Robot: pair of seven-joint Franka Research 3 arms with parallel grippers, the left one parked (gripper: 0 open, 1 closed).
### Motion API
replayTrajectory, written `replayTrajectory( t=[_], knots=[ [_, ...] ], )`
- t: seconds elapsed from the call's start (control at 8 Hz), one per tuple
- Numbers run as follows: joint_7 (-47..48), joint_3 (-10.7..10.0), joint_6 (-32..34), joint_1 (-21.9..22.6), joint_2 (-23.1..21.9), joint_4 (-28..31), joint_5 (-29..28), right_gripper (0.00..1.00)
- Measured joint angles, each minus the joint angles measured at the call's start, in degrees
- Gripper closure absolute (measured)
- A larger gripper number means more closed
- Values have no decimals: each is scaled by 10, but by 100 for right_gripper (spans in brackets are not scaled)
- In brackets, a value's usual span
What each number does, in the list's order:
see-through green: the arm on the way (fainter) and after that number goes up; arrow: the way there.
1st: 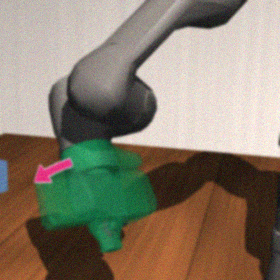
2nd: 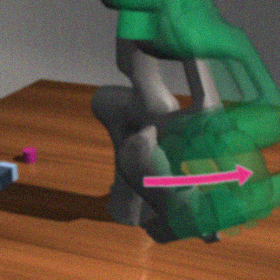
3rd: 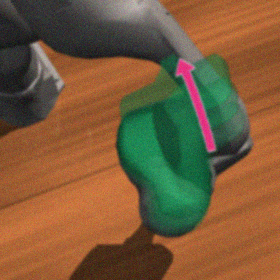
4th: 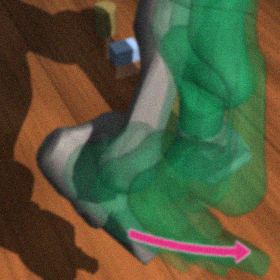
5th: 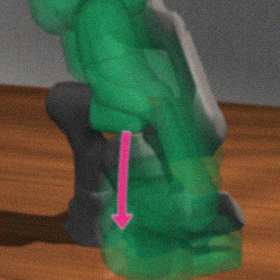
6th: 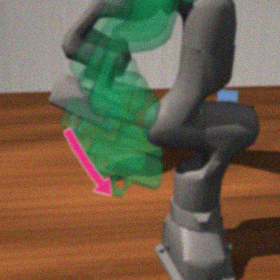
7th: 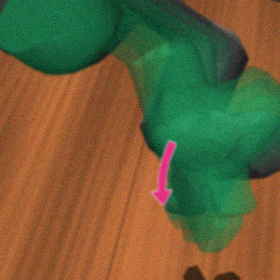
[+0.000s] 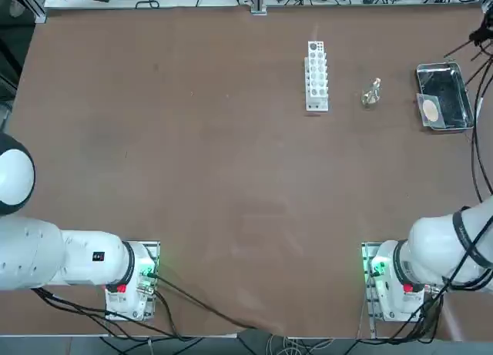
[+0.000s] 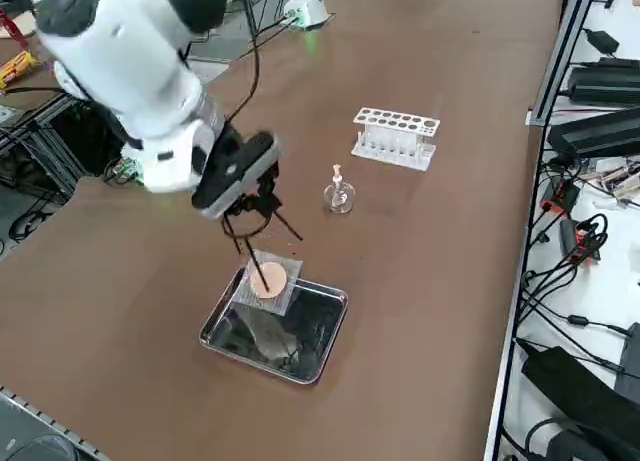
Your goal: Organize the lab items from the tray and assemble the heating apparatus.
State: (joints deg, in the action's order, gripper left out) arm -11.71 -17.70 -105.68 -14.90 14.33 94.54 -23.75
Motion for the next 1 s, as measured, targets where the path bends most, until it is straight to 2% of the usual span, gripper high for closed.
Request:
replayTrajectory(
  t=[0.5, 1.0],
  knots=[
    [122, 5, 16, 117, -26, 6, 41, 93],
    [227, 6, -8, 211, -39, 68, 43, 93]
  ],
)
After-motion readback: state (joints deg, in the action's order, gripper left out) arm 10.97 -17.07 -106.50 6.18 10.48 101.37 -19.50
